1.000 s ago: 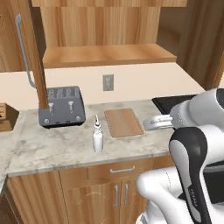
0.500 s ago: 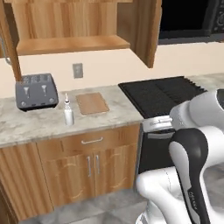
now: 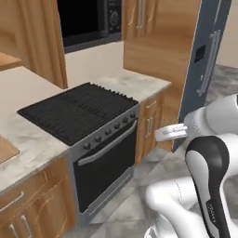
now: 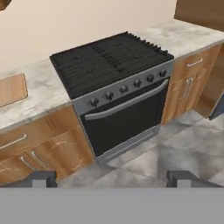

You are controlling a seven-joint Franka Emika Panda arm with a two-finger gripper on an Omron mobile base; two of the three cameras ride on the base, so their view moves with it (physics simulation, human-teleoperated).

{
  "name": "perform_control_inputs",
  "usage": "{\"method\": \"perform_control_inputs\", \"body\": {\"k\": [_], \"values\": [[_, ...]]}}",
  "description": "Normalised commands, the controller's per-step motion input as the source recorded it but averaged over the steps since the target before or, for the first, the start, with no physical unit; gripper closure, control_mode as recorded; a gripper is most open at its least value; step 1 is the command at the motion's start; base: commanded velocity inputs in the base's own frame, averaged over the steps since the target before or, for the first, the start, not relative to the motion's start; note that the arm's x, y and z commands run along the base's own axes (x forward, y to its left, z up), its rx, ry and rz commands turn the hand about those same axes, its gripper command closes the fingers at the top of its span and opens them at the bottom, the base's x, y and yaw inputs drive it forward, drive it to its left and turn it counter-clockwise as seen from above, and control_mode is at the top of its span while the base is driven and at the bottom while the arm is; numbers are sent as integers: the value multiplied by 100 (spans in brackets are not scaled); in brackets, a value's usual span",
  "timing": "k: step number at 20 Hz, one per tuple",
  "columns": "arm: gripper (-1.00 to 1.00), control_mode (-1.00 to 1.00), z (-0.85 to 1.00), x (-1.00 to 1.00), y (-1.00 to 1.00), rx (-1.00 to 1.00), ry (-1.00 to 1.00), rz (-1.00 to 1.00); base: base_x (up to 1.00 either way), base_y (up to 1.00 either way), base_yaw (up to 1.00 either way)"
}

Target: Grab the spray bottle from the cabinet, then place it next to the cutting board for sanitizing. Then grab the dish brush from the countertop next to the sink and place it next to the cutting board.

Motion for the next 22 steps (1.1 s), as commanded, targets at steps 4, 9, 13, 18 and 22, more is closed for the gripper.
{"method": "perform_control_inputs", "body": {"k": [4, 9, 13, 18, 22], "values": [[-100, 100, 0, 0, 0, 0, 0, 0, 0, 0, -100], [-100, 100, 0, 0, 0, 0, 0, 0, 0, 0, -100], [-100, 100, 0, 0, 0, 0, 0, 0, 0, 4, -100], [-100, 100, 0, 0, 0, 0, 0, 0, 0, 4, -100], [-100, 100, 0, 0, 0, 0, 0, 0, 0, 0, -100]]}}
